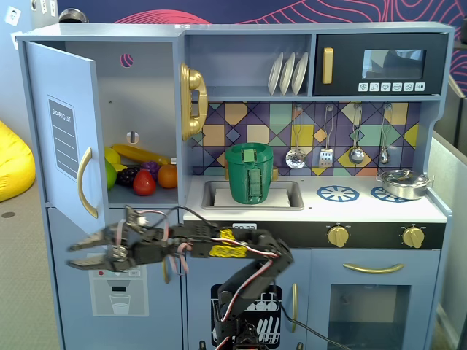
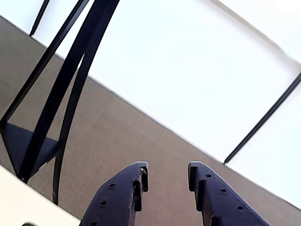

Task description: Close the left cabinet door

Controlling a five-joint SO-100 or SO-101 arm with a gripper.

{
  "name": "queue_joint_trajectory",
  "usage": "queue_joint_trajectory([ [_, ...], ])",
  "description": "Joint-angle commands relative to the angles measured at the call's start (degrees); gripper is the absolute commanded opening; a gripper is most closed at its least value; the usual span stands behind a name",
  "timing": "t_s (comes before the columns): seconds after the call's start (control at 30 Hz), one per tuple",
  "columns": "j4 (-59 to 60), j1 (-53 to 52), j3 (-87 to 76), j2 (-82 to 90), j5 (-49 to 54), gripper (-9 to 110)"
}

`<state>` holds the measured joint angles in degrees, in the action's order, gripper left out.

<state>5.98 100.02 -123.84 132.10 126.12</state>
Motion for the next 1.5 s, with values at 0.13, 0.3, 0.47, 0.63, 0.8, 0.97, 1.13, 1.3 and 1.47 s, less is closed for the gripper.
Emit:
queue_joint_trajectory([
  [0.13,-5.10,-3.43,20.30,-19.60,1.23,0],
  [0.3,-6.86,-8.44,24.26,-25.14,1.05,0],
  [0.47,-7.12,-13.62,23.12,-24.61,0.70,0],
  [0.63,-6.77,-17.67,18.28,-19.78,1.67,0],
  [0.8,-5.80,-28.04,14.24,-15.29,1.23,0],
  [0.97,-6.77,-43.07,14.06,-14.94,1.23,0],
  [1.13,-8.79,-54.40,16.17,-17.49,0.70,0],
  [1.3,-5.36,-53.88,15.29,-14.15,-2.37,0],
  [1.47,12.30,-46.85,5.10,2.37,-9.40,0],
])
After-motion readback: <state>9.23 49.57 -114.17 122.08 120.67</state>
